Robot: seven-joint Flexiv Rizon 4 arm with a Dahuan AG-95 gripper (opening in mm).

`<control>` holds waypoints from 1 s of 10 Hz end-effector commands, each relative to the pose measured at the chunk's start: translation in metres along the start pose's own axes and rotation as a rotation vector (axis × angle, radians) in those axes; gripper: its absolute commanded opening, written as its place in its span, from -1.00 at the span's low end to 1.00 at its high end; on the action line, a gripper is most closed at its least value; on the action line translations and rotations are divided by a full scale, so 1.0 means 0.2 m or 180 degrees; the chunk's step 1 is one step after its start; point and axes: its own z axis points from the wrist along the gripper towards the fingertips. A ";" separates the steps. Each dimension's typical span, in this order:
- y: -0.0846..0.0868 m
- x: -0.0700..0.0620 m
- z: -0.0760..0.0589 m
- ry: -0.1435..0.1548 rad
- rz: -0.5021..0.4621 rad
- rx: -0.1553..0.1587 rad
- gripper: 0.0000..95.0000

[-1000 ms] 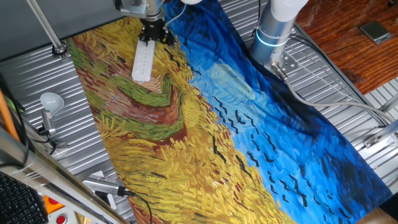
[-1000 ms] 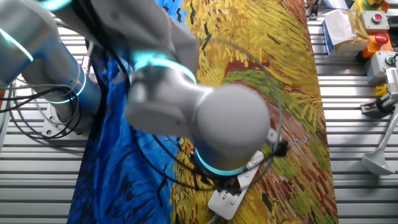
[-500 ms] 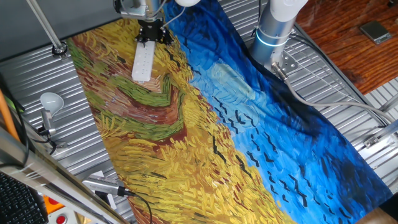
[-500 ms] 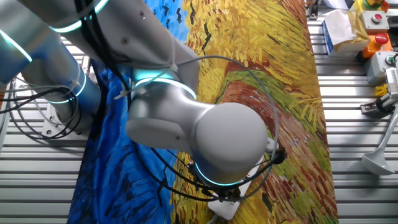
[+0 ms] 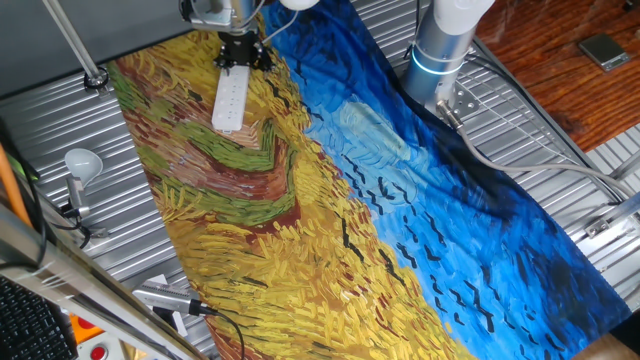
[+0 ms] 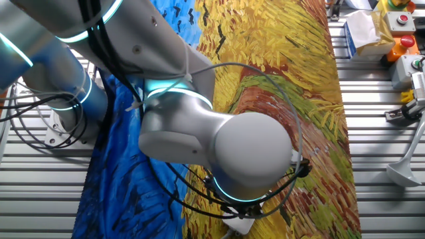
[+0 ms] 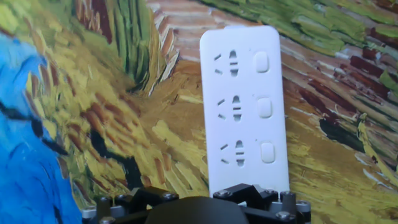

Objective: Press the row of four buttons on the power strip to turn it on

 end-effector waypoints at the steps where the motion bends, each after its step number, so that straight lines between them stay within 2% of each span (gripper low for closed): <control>1: 0.00 0.00 0.02 -0.0010 0.0001 0.0041 1.00; 10: -0.02 0.01 0.09 -0.0023 -0.0054 0.0135 1.00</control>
